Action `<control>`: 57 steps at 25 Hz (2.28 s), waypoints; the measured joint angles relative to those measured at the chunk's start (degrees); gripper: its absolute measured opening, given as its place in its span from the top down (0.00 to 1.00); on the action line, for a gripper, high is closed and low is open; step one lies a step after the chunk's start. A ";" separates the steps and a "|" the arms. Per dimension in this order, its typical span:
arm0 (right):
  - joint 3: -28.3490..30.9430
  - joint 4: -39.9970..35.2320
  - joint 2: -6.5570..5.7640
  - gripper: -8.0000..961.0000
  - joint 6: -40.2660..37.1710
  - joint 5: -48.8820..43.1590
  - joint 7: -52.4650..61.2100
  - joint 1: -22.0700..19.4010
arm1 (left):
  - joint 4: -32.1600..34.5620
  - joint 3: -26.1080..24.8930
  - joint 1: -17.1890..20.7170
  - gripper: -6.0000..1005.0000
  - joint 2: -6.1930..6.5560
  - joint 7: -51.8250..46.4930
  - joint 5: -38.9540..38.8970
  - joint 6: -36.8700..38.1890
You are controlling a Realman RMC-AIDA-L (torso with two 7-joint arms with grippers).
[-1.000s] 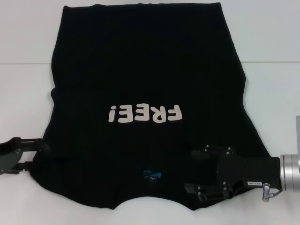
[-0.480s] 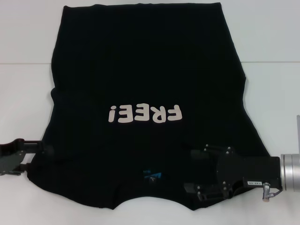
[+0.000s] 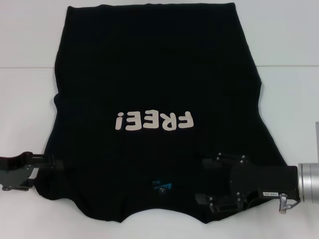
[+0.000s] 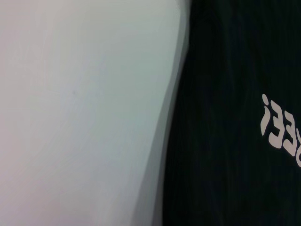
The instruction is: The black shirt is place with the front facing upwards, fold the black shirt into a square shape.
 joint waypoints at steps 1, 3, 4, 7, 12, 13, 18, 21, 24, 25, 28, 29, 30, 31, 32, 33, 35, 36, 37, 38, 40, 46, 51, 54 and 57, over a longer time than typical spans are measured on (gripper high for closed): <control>0.00 0.00 0.00 0.04 0.00 0.03 0.00 -0.01 | 0.00 0.00 0.00 0.18 0.00 0.00 0.00 0.00; 0.00 0.00 0.00 0.04 0.00 0.11 0.00 -0.05 | 0.19 0.24 -0.04 0.19 0.07 0.09 0.00 0.01; 0.00 0.00 0.00 0.04 -0.02 0.12 0.00 -0.08 | 0.21 0.29 -0.04 0.19 0.16 0.11 0.00 0.01; 0.00 0.00 0.00 0.04 -0.35 0.53 0.00 -0.23 | 0.70 0.43 0.05 0.22 0.21 0.32 0.29 -0.18; 0.09 -0.06 -0.06 0.04 -0.76 1.12 0.00 -0.43 | 0.87 1.78 -0.20 0.34 0.02 0.44 0.98 -0.18; 0.09 -0.06 -0.06 0.04 -0.78 1.17 0.00 -0.43 | 0.87 2.07 -0.25 0.36 0.00 0.45 1.00 -0.18; 0.01 -0.01 -0.08 0.05 -0.80 1.27 0.00 -0.29 | 1.06 2.42 -0.31 0.52 0.10 0.55 1.05 -0.13; 0.00 0.00 -0.08 0.05 -0.80 1.31 0.00 -0.26 | 1.06 2.48 -0.31 0.64 0.38 0.86 1.05 0.01; -0.01 0.00 -0.04 0.05 -0.79 1.37 0.34 -0.24 | 1.07 2.53 -0.30 0.76 0.43 1.30 1.05 0.12; -0.01 0.00 -0.04 0.05 -0.76 1.38 0.72 -0.22 | 1.06 2.57 -0.30 0.80 0.44 1.44 1.05 0.15; -0.05 -0.72 -0.17 0.05 -0.32 1.38 4.13 -0.09 | 0.91 2.62 -0.28 0.90 0.44 2.12 1.04 0.39; -0.05 -1.56 -0.23 0.05 -0.34 1.38 6.20 -0.13 | 0.91 2.59 -0.27 0.93 0.46 2.46 0.99 0.63; -0.01 -2.61 -0.33 0.05 -0.39 1.38 8.14 -0.23 | 0.94 2.50 -0.27 0.96 0.49 2.84 0.87 0.94; -0.01 -4.91 -0.36 0.05 -0.64 1.34 11.60 -0.50 | 1.02 2.37 -0.26 0.99 0.58 3.20 0.70 1.24; -0.04 -7.35 -0.40 0.05 -0.91 1.13 15.37 -0.84 | 1.06 2.34 -0.27 0.99 0.62 3.45 0.58 1.42; -0.10 -10.65 -0.48 0.05 -1.00 0.71 20.07 -1.13 | 1.11 2.35 -0.32 0.99 0.72 3.69 0.50 1.62; -0.32 -16.87 -0.68 0.05 -1.29 -1.57 31.35 -1.45 | 1.16 2.52 -0.43 0.99 0.78 3.75 0.62 1.63; -0.32 -20.17 -0.97 0.05 -1.32 -3.35 38.29 -1.42 | 1.18 2.63 -0.50 0.99 0.79 3.91 0.75 1.65; -0.33 -23.38 -1.39 0.05 -1.72 -5.63 45.62 -1.23 | 1.21 2.72 -0.60 0.99 0.81 4.08 0.82 1.64; -0.30 -25.62 -1.87 0.05 -2.13 -7.65 51.13 -0.89 | 1.21 2.77 -0.69 0.99 0.81 4.31 0.86 1.66; 0.04 -29.32 -3.32 0.05 -4.14 -12.42 62.60 0.50 | 1.24 2.80 -0.87 0.99 0.82 4.81 0.87 1.75; 7.03 -32.81 -5.85 0.05 -16.42 -30.81 86.13 7.88 | 1.64 2.42 -1.10 0.99 1.28 7.05 0.52 3.11; 8.64 -32.53 -5.21 0.05 -19.49 -43.19 87.34 10.28 | 1.91 2.41 -1.16 0.99 1.30 7.78 0.66 3.25; 8.77 -31.07 -5.05 0.05 -18.90 -44.37 87.18 9.79 | 1.98 2.55 -1.20 0.99 1.32 8.30 0.78 3.23; 8.65 -29.04 -5.02 0.05 -17.08 -44.49 86.53 9.29 | 1.98 2.60 -1.22 0.99 1.32 8.71 0.78 3.19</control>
